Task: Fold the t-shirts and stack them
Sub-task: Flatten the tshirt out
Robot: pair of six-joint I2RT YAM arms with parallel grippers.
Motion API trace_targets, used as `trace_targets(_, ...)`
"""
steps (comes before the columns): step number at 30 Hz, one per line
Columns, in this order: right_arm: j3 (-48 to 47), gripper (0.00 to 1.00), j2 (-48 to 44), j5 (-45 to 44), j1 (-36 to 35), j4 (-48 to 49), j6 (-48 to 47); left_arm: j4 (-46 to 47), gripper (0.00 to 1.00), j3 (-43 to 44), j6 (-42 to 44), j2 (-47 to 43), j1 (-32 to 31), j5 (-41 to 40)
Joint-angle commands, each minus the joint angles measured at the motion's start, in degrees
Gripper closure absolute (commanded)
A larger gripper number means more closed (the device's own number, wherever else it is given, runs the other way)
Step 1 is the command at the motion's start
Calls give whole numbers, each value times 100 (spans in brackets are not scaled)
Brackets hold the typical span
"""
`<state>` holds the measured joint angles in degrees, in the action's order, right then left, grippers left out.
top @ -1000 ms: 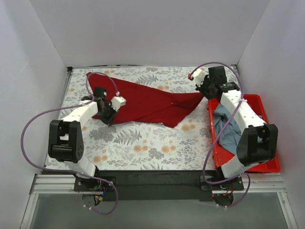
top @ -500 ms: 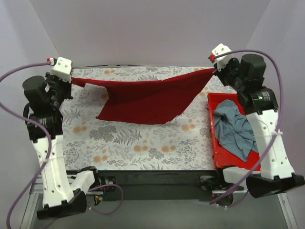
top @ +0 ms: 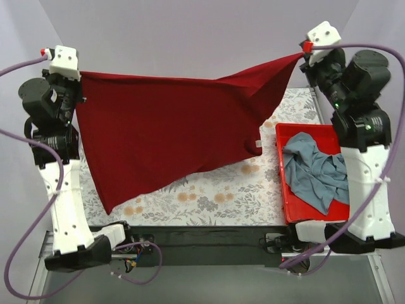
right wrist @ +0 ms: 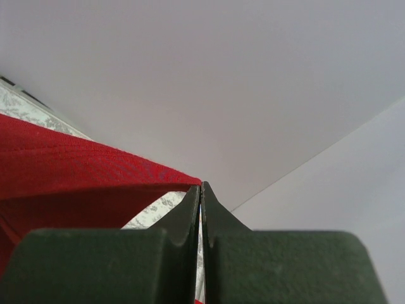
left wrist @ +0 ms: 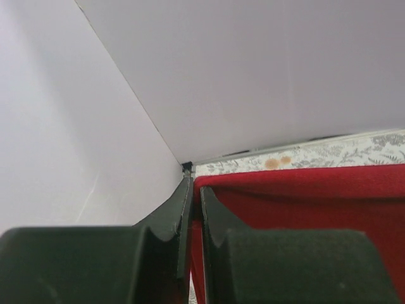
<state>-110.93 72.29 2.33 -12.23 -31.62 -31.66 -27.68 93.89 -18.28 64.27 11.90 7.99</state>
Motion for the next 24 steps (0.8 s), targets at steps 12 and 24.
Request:
trace_targets(12, -3380, 99, 3650, -1181, 1, 1621, 301, 904, 100, 3709, -992, 4396, 32, 818)
trace_targets(24, -2012, 99, 2220, -1148, 1, 4620, -111, 4385, 100, 2542, -1495, 3558, 444, 1143)
